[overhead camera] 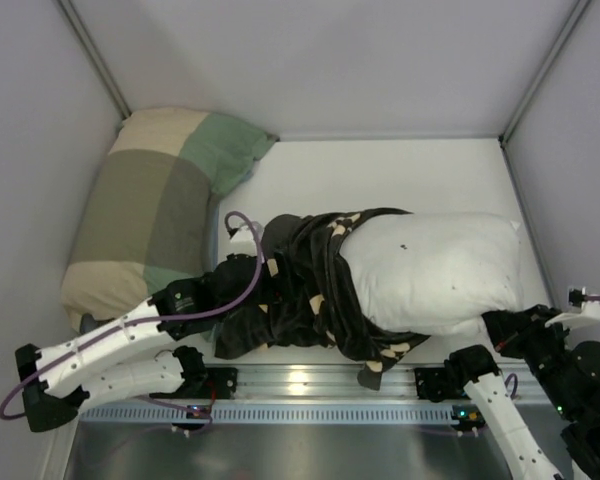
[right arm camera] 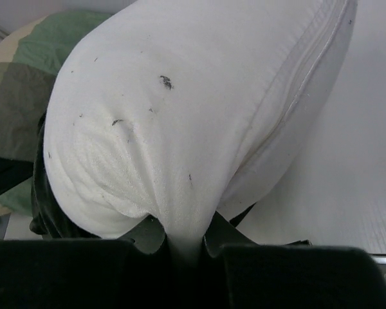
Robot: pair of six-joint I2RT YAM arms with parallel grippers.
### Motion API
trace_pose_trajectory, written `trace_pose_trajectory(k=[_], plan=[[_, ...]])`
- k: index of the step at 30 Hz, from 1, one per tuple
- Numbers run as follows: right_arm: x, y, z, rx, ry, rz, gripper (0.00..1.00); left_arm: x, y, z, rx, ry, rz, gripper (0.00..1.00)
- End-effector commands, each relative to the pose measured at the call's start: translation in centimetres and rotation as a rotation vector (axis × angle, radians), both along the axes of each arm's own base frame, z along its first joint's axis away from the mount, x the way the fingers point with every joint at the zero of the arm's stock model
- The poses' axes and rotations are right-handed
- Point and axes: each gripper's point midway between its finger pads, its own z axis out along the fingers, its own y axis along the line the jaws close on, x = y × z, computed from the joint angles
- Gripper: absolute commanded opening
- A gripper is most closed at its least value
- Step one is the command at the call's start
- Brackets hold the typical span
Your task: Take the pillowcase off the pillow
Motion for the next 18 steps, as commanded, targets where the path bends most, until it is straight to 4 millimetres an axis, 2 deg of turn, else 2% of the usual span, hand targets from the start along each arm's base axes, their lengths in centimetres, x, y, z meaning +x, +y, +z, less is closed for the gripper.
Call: trace_pose_trajectory(k=[1,3,5,7,8,10,11,12,13,14,15,16,18], plan=[[2.4,0.1,3.7,0.04,-0.152,-0.027,0.0,-2.2,0.6,2.6,-0.192,0.028,-0.015,0.89],[2.5,0.3,3.1,0.045,-0.144,-0.024,0.0,-2.9,0.5,3.7,-0.236,0.029,-0.044,0.88],[2.7,0.5,2.5,0.05,-0.131,-0.019,0.0,-3.4,-0.2,3.2,-0.226,0.06,-0.076,0.86],[2.7,0.8,2.3,0.057,-0.128,-0.004,0.0,-3.8,-1.0,1.6,-0.196,0.098,-0.067,0.82],[2.7,0.9,2.2,0.062,-0.127,-0.002,0.0,-4.6,-2.1,0.0,-0.143,0.122,-0.087,0.81],[2.7,1.0,2.0,0.065,-0.126,0.006,0.0,-4.6,-3.2,-0.4,-0.1,0.093,-0.054,0.82],[2.6,1.1,2.0,0.068,-0.127,0.01,0.0,-4.8,-4.4,-1.4,-0.045,0.089,-0.061,0.82],[2.5,1.1,2.0,0.069,-0.129,0.014,0.0,-5.5,-5.9,0.1,-0.053,0.049,-0.081,0.83],[2.4,1.2,2.0,0.069,-0.129,0.021,0.0,-5.7,-7.0,-0.8,-0.001,0.043,-0.096,0.83],[2.2,1.3,2.0,0.072,-0.131,0.03,0.0,-6.5,-7.9,-0.7,0.016,0.028,-0.124,0.83],[2.0,1.4,2.0,0.073,-0.128,0.034,0.0,-6.3,-8.5,0.1,0.015,0.004,-0.114,0.83],[1.9,1.4,2.1,0.077,-0.13,0.04,0.0,-6.2,-9.0,-1.0,0.056,0.006,-0.111,0.84],[1.6,1.6,2.3,0.086,-0.138,0.051,0.0,-5.9,-9.1,-1.8,0.084,0.0,-0.084,0.84]])
